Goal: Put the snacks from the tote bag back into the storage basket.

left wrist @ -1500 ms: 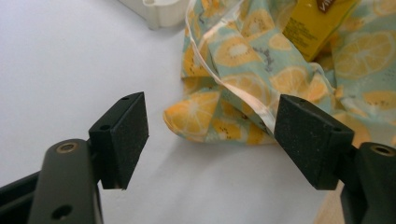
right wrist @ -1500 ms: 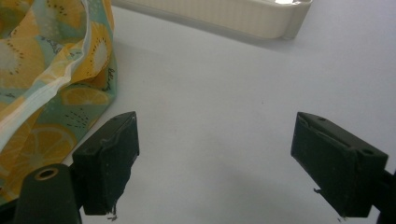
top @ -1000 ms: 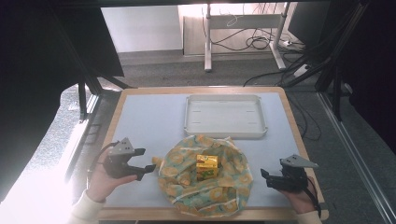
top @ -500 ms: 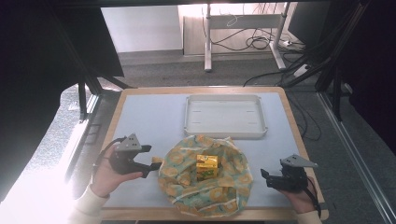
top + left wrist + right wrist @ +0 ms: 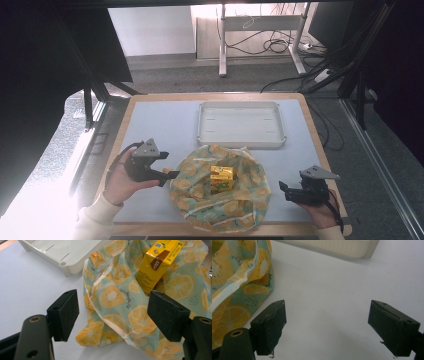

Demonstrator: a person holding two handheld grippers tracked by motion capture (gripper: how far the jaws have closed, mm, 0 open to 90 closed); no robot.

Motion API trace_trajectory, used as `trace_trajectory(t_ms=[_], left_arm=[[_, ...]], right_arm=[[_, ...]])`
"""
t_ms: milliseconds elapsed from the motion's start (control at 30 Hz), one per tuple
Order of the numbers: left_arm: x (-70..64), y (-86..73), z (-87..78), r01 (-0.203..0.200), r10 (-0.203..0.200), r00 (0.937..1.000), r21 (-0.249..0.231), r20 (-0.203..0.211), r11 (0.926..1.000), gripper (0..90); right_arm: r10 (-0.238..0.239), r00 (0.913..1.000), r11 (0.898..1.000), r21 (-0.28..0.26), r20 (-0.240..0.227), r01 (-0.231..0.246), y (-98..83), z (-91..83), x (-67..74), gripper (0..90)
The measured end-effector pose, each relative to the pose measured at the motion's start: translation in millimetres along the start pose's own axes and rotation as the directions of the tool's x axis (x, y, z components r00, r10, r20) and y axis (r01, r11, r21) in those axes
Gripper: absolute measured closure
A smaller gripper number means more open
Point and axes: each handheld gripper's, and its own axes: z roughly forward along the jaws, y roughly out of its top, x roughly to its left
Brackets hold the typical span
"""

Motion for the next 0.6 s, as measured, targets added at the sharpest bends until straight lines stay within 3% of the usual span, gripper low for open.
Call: trace_trajectory(t_ms=[600], left_arm=[[-5.6,15.2,10.2,-0.038,0.037,0.9987,0.019,0.035,0.9991,25.7]], right_arm=[[0.004,1.0000,1.000,0.008,0.005,-0.004,-0.6,0.9,-0.8,15.2]])
